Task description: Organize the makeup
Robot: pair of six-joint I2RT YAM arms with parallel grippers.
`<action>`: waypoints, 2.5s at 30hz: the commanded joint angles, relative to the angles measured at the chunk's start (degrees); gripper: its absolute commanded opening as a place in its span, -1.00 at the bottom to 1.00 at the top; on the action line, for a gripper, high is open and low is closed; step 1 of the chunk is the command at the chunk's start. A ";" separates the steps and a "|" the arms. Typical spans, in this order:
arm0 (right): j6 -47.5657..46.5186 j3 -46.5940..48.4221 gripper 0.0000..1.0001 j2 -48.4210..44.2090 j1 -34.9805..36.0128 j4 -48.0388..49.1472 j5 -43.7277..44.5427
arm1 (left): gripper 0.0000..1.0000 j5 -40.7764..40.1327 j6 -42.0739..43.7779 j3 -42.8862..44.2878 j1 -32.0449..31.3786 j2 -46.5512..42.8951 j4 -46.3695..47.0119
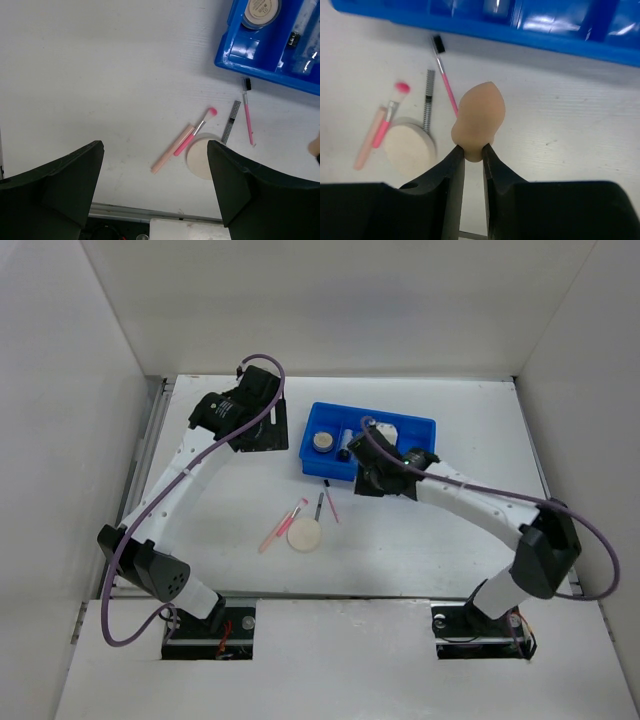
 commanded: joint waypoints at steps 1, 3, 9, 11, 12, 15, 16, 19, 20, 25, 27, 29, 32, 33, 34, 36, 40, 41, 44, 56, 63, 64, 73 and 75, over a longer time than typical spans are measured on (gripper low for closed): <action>-0.72 4.72 -0.52 -6.33 -1.43 -5.28 8.09 | 0.64 0.02 0.55 0.60 0.18 -0.81 1.09; -1.77 6.47 -0.52 -6.34 -5.20 -5.29 8.62 | 0.64 0.63 0.55 0.60 0.18 -0.28 1.09; -5.73 11.48 -0.52 0.51 -12.85 1.82 6.26 | 0.64 0.63 1.08 0.07 0.18 -0.28 1.09; -7.14 14.64 -0.52 4.80 -14.26 2.53 5.72 | 0.64 1.24 1.60 0.07 0.18 -0.81 0.57; -7.14 15.96 -0.52 6.39 -14.97 2.53 5.72 | 0.64 1.25 1.61 -0.54 0.18 -0.81 0.56; -7.76 20.09 -0.43 12.02 -16.82 2.53 5.72 | 0.64 0.46 0.90 -2.29 0.18 -1.41 -0.93; -7.76 20.97 -0.33 13.08 -17.52 2.53 5.72 | 0.64 0.46 0.90 -3.00 0.18 -1.42 -0.93; -8.55 24.23 0.18 14.67 -17.52 2.53 5.72 | 0.64 1.77 0.90 -5.11 0.18 -3.35 -0.93; -9.07 24.23 0.29 14.67 -17.52 2.01 5.11 | 0.64 1.78 0.38 -5.90 0.18 -3.35 -0.93; -9.60 19.85 0.39 6.88 -15.95 2.01 5.10 | 0.64 1.78 0.38 -5.90 0.18 -3.88 -0.93; -10.22 17.39 0.30 4.40 -13.24 2.01 5.10 | 0.64 1.07 0.38 -5.90 0.18 -3.88 -0.93; -10.74 13.53 0.23 1.41 -10.42 1.48 3.00 | 0.64 -1.20 0.38 -5.21 0.18 -3.88 -0.93; -10.74 8.51 0.20 -0.53 -3.13 1.48 -1.56 | 0.64 -3.32 -0.41 -3.27 0.18 -4.41 -0.93; -10.74 7.28 0.23 -0.53 -1.19 1.48 -2.79 | 0.64 -3.84 -0.41 -2.74 0.18 -4.41 -0.93; -10.74 6.31 0.26 -0.53 2.31 2.09 -5.15 | 0.64 -4.46 -1.02 -2.04 0.18 -4.41 -0.93; -10.74 4.46 0.36 0.42 5.05 3.40 -7.45 | 0.64 -4.46 -1.64 -2.04 0.18 -5.72 0.29; -12.14 5.07 0.47 5.26 9.45 5.07 -14.22 | 0.64 -3.94 -1.65 -2.04 0.18 -6.25 0.83; -12.15 5.07 0.47 6.40 10.59 5.60 -15.62 | 0.64 -3.94 -1.65 -2.04 0.18 -6.25 0.83; -12.15 6.48 0.47 10.44 11.39 6.13 -15.64 | 0.64 -3.94 -2.17 -2.04 0.18 -6.25 0.21; -12.15 3.32 0.20 17.12 11.39 13.17 -18.98 | 0.64 -3.85 -2.17 -3.62 0.18 -6.78 -0.31; -11.63 3.32 0.04 18.45 11.39 12.47 -15.91 | 0.64 -3.85 -1.65 -3.62 0.18 -6.78 0.21; -11.62 3.32 0.01 18.45 11.39 11.94 -14.86 | 0.64 -3.85 -1.65 -3.62 0.18 -6.78 0.21; -11.62 3.84 -0.34 19.42 11.39 11.23 -13.44 | 0.64 -3.32 -1.65 -3.10 0.18 -6.78 0.74; -11.62 4.71 -0.53 18.37 11.39 9.49 -13.44 | 0.64 -3.32 -1.12 -3.09 0.18 -6.78 0.74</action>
